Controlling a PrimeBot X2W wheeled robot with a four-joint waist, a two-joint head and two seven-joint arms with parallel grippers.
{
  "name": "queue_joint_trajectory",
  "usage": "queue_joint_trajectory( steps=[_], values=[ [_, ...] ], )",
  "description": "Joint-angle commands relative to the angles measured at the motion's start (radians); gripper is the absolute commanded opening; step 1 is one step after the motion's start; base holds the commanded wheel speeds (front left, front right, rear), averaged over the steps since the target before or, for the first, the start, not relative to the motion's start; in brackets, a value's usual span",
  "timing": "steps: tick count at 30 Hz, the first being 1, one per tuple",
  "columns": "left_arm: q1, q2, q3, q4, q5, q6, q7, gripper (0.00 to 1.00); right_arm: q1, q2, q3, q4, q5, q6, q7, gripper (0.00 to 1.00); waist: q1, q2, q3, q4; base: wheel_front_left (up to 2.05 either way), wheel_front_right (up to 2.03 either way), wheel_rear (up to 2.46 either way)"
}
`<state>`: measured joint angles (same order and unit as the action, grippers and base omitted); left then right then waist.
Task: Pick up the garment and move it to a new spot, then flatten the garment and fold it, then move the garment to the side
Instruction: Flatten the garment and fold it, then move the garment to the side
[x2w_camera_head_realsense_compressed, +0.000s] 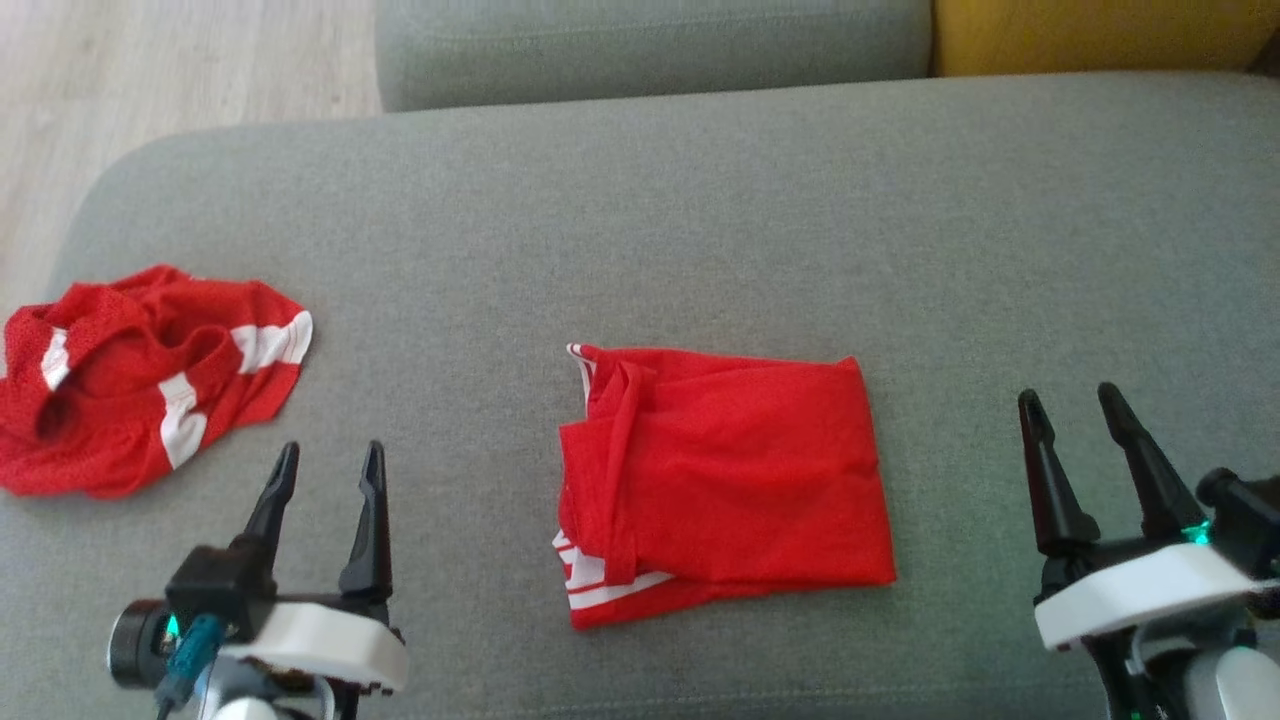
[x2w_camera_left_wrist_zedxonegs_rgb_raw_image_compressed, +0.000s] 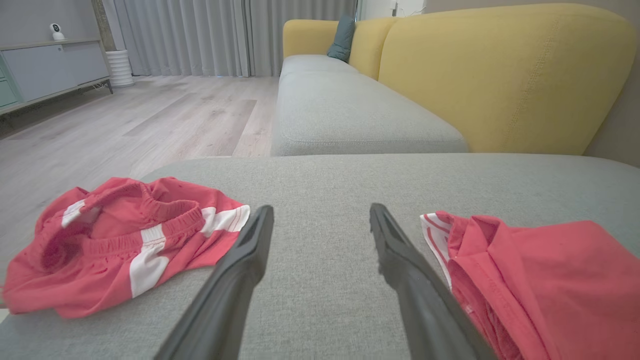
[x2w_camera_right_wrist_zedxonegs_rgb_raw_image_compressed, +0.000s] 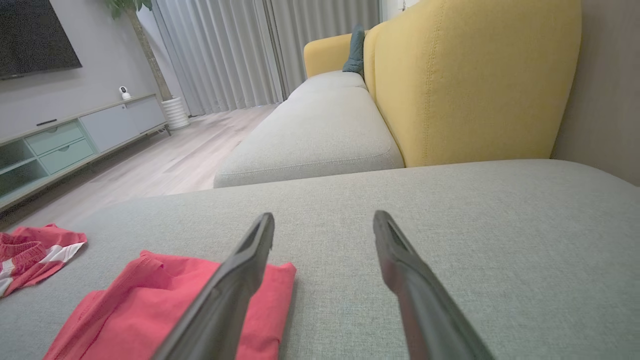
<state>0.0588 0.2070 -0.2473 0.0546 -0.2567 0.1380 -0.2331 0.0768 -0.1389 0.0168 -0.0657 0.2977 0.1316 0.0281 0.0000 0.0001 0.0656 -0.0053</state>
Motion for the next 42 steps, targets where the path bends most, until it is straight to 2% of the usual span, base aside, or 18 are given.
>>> queue_joint_trajectory(
  steps=[1, 33, 37, 42],
  values=[
    [-0.028, 0.021, 0.034, -0.038, 0.000, 0.006, 0.001, 1.00, -0.015, -0.009, 0.012, -0.039, -0.009, -0.001, 0.003, 1.00, 0.0000, -0.0001, -0.009, 0.001, 0.00, 0.00, 0.00],
    [-0.044, 0.036, 0.016, -0.066, -0.004, 0.022, -0.003, 1.00, -0.022, -0.012, 0.016, -0.037, -0.016, -0.001, 0.023, 1.00, 0.0000, -0.0001, 0.006, 0.011, 0.00, 0.00, 0.00],
    [-0.068, 0.031, 0.010, -0.074, 0.000, 0.021, -0.007, 1.00, -0.039, -0.011, 0.029, 0.003, -0.010, -0.001, 0.040, 1.00, 0.0000, -0.0001, 0.029, 0.035, 0.00, 0.00, 0.00],
    [-0.116, 0.016, -0.003, -0.079, 0.004, 0.012, -0.015, 1.00, -0.098, 0.000, 0.080, 0.120, 0.010, -0.001, 0.054, 1.00, 0.0000, -0.0001, 0.081, 0.080, 0.00, 0.00, 0.00]
  ],
)
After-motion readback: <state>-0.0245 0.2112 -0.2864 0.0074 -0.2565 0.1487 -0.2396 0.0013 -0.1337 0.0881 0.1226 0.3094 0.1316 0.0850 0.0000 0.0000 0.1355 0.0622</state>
